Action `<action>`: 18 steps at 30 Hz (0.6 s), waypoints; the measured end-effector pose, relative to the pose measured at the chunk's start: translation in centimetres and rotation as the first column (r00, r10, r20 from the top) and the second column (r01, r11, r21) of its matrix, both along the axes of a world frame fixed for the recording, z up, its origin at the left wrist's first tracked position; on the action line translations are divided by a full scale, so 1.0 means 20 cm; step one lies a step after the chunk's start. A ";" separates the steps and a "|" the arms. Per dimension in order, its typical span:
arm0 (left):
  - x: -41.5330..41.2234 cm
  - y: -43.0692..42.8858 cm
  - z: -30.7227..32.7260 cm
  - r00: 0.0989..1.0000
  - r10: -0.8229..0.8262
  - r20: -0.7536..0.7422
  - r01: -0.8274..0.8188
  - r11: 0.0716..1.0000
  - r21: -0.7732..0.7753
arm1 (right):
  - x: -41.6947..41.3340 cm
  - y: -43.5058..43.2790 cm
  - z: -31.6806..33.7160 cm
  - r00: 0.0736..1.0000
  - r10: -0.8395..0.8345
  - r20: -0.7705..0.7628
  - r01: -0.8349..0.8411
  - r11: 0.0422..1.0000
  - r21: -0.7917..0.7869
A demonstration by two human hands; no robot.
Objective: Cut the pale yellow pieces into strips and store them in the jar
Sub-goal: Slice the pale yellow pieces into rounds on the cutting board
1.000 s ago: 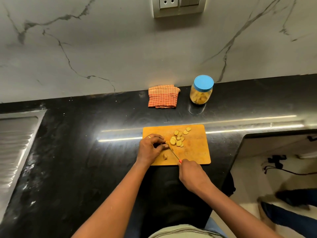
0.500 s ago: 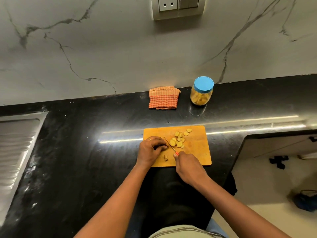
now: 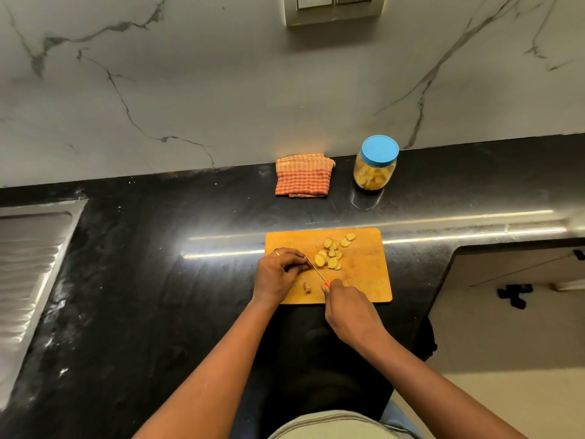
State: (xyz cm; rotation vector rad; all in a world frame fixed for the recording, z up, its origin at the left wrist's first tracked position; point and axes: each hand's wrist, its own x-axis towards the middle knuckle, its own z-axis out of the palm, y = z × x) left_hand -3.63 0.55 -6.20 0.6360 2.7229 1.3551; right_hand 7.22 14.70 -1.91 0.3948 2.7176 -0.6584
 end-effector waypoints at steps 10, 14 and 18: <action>0.01 0.00 0.01 0.999 0.021 0.028 -0.022 1.000 0.013 | 0.01 0.00 -0.01 1.000 -0.004 0.004 0.004 1.000 -0.025; 0.00 0.01 0.02 0.989 0.086 0.121 -0.092 0.995 0.047 | 0.01 0.00 -0.01 1.000 0.011 0.002 -0.011 1.000 -0.009; -0.01 0.01 0.02 0.988 0.080 0.134 -0.087 0.995 0.047 | 0.02 0.00 -0.01 1.000 0.014 0.003 -0.014 1.000 0.013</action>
